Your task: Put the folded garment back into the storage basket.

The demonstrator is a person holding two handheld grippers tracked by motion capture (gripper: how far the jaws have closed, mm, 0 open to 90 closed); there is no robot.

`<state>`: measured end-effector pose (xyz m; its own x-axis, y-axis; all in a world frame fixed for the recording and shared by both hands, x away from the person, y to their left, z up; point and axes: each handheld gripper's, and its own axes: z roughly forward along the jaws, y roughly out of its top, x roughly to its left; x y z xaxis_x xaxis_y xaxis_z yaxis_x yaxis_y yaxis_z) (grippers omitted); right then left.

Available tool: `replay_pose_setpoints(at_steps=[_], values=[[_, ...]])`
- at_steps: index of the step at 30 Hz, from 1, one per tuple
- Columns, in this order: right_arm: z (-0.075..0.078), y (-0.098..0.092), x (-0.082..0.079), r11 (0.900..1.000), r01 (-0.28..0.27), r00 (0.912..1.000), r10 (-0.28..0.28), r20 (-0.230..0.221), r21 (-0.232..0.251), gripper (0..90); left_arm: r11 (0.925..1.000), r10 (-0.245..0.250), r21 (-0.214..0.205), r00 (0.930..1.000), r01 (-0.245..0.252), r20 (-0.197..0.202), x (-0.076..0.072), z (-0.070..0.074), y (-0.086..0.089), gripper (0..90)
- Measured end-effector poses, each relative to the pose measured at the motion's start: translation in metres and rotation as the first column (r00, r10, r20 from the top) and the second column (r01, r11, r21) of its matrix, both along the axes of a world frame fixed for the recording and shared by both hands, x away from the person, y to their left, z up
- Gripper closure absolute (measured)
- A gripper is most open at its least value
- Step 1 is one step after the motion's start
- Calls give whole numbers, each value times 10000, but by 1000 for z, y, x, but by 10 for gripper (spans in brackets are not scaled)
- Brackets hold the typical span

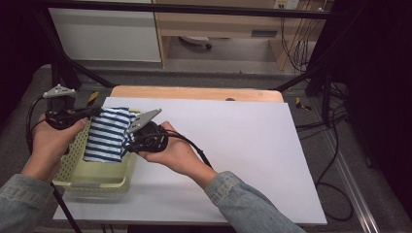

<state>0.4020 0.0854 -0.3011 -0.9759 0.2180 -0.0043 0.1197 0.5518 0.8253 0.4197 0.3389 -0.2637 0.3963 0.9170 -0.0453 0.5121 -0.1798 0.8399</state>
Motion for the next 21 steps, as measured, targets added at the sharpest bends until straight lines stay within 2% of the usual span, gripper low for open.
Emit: replay_pose_setpoints(at_steps=[21], values=[[-3,17,4,9999,-42,10000,42,15,105,840,9996,288,-39,9995,-287,145,0,1,12,866]])
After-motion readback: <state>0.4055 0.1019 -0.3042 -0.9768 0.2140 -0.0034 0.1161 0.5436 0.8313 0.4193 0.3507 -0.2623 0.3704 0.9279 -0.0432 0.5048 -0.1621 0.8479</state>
